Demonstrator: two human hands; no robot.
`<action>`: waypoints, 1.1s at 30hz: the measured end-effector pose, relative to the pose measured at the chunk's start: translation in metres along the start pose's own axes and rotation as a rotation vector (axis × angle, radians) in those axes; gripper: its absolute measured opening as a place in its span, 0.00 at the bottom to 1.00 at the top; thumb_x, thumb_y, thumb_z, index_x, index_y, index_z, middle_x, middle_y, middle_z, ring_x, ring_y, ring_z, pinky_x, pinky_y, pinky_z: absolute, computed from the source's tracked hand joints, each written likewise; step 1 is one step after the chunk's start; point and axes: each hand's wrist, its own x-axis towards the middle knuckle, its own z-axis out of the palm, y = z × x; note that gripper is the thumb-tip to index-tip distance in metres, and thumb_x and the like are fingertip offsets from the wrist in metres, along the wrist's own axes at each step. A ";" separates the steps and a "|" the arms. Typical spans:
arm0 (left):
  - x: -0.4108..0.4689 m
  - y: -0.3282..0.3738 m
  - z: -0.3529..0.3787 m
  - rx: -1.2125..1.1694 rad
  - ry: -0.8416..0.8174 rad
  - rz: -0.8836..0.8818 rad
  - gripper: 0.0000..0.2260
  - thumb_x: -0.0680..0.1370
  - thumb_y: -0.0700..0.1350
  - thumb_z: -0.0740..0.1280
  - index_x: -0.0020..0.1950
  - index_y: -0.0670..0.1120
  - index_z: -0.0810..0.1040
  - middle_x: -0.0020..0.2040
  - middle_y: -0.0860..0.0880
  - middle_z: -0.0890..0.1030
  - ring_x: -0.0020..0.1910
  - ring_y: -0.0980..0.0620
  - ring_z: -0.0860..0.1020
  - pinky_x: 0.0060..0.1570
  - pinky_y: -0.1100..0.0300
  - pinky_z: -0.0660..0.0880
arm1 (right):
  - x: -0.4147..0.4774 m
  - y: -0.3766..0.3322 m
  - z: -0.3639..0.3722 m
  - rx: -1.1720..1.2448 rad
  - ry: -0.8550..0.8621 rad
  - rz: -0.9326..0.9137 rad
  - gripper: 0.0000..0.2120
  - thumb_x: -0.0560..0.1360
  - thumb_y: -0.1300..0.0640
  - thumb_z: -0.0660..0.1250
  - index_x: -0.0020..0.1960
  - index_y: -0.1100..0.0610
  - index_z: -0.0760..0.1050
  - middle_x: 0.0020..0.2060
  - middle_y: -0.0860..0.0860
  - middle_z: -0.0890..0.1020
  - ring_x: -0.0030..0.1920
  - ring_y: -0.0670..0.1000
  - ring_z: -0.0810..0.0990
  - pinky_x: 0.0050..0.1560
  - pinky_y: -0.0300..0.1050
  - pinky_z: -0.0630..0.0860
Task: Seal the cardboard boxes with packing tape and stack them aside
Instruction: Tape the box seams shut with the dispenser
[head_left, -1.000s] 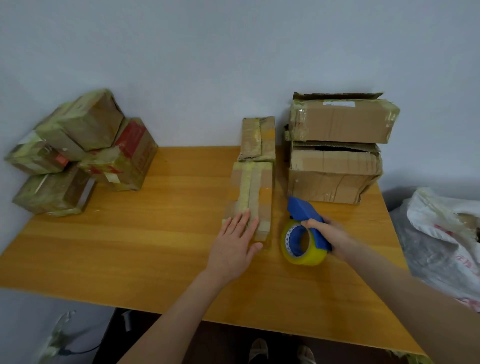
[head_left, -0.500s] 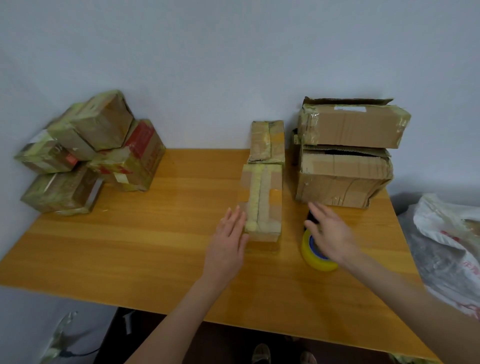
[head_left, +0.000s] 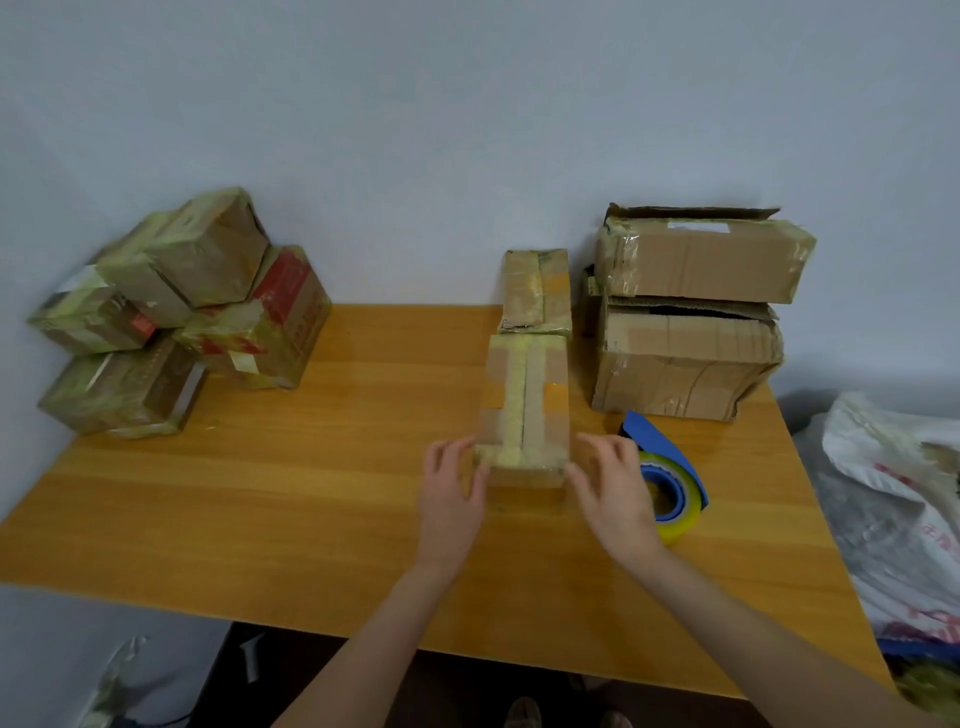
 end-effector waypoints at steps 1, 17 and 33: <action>0.003 0.000 -0.004 -0.034 0.035 -0.105 0.12 0.79 0.47 0.65 0.61 0.47 0.74 0.56 0.52 0.73 0.52 0.54 0.75 0.49 0.65 0.74 | 0.003 -0.002 -0.005 0.069 0.014 0.079 0.23 0.79 0.49 0.63 0.71 0.55 0.66 0.56 0.52 0.76 0.51 0.47 0.77 0.48 0.38 0.75; 0.020 -0.007 0.001 -0.093 -0.116 -0.245 0.14 0.73 0.45 0.74 0.54 0.46 0.74 0.33 0.51 0.78 0.34 0.53 0.77 0.37 0.64 0.72 | 0.013 -0.003 0.008 0.047 -0.118 0.120 0.33 0.76 0.53 0.70 0.77 0.49 0.59 0.34 0.47 0.81 0.35 0.45 0.80 0.39 0.37 0.78; 0.005 -0.037 0.016 0.139 -0.329 -0.354 0.22 0.75 0.52 0.70 0.66 0.45 0.73 0.45 0.52 0.74 0.42 0.55 0.74 0.36 0.65 0.68 | 0.023 0.014 0.004 -0.203 -0.258 -0.018 0.38 0.72 0.47 0.73 0.75 0.44 0.56 0.54 0.52 0.80 0.49 0.52 0.81 0.47 0.50 0.80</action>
